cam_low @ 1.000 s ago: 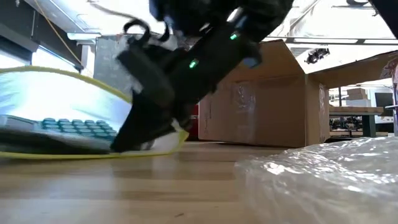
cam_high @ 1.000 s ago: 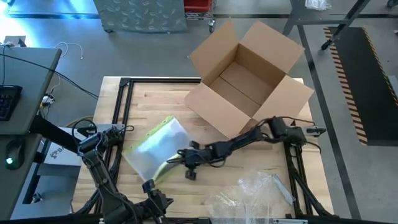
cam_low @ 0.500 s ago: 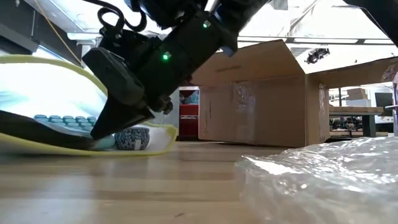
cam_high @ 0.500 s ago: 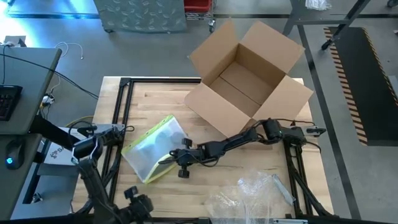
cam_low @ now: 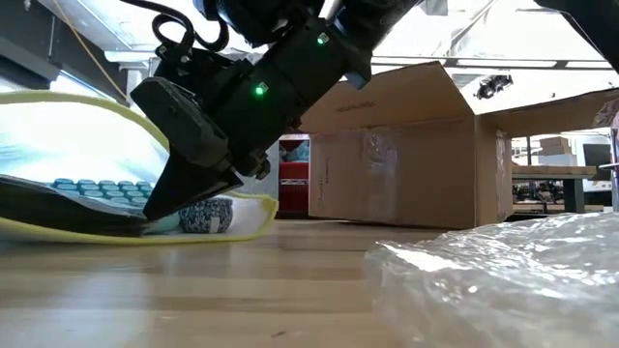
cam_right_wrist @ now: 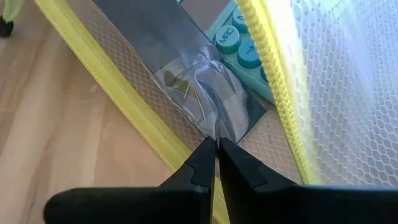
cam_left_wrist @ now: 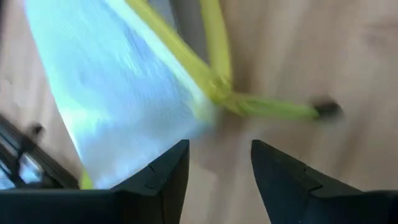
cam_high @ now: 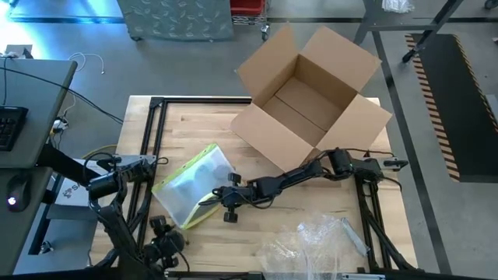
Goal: Unpack boxes
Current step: Put the black pen pack into the transparent zipper bag
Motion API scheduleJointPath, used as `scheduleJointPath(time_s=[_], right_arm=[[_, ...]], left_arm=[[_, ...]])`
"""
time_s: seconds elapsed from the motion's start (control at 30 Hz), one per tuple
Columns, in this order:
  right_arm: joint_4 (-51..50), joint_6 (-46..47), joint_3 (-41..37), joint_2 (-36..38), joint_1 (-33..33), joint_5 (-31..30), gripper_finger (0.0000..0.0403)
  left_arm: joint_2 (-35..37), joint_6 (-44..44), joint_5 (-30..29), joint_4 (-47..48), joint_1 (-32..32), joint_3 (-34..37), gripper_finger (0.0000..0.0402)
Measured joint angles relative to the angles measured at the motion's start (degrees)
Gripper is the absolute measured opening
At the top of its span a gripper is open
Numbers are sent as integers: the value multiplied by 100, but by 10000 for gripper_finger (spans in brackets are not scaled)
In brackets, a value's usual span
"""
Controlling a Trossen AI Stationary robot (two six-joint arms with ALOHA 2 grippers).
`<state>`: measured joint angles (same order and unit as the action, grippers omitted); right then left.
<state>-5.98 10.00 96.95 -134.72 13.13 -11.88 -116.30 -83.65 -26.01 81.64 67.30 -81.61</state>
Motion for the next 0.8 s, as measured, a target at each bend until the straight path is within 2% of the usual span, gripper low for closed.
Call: scheduleJointPath(time_s=[0.23, 0.43, 0.57, 0.7, 0.8], right_arm=[[-61, 7, -7, 2, 0, -4, 4], [-223, 20, -9, 2, -2, -7, 4], [-299, 20, -9, 2, 0, -15, 4], [-333, 44, -9, 4, 0, -146, 4], [-524, 155, 47, 7, 5, -137, 4]], left_arm=[[-12, -44, -508, -100, -285, 536, 156], [-14, 337, -1127, -714, -504, 697, 150], [-17, 111, -1469, -854, -566, 641, 105], [-17, -426, -1684, -780, -580, 525, 28], [-19, -848, -1977, -647, -521, 312, 10]])
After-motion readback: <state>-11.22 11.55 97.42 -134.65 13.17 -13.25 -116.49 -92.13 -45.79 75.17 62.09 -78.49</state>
